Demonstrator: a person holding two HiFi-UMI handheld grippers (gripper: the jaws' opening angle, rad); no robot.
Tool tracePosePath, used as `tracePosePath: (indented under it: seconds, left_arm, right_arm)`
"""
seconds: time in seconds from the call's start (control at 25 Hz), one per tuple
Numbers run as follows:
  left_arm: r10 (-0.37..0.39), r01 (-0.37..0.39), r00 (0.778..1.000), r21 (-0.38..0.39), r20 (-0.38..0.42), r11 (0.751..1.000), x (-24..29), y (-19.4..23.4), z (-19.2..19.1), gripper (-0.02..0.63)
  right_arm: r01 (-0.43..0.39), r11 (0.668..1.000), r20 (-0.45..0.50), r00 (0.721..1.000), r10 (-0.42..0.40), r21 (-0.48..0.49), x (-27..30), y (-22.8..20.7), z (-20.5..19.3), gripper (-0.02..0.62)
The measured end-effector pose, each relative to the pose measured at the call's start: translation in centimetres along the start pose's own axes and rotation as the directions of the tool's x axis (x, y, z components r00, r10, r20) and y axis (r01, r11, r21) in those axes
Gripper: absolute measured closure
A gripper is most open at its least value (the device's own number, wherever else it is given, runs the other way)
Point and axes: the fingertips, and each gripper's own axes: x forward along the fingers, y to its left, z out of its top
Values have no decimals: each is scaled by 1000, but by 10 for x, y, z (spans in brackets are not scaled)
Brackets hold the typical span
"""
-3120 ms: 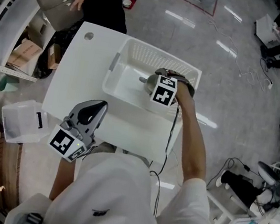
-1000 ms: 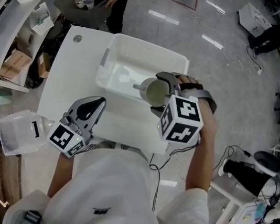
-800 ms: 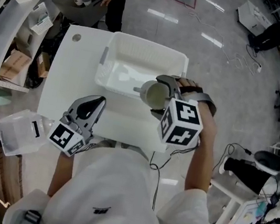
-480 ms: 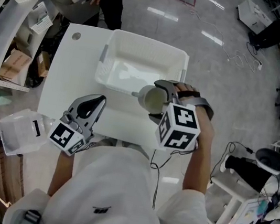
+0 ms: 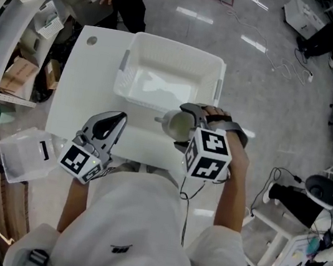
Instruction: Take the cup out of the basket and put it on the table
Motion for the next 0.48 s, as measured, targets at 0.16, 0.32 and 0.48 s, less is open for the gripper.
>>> tracePosePath:
  seconds: [0.16,0.32,0.48]
  left_arm:
    - [6,-6,1000,17,-17,1000,1,-1,-7,595]
    - [8,-7,1000,27,-29,1000,0,-3,-12,595]
    - [2,-1,1000,27,-32,1000,2,-2,-14,595]
  right_arm:
    - [-23,999,4,1000,23,26,8,12,-4,169]
    - [-42,998,11,999,41,54,13,24,-6,169]
    - [-68,994,19,998,67,86,21,37,-9,169]
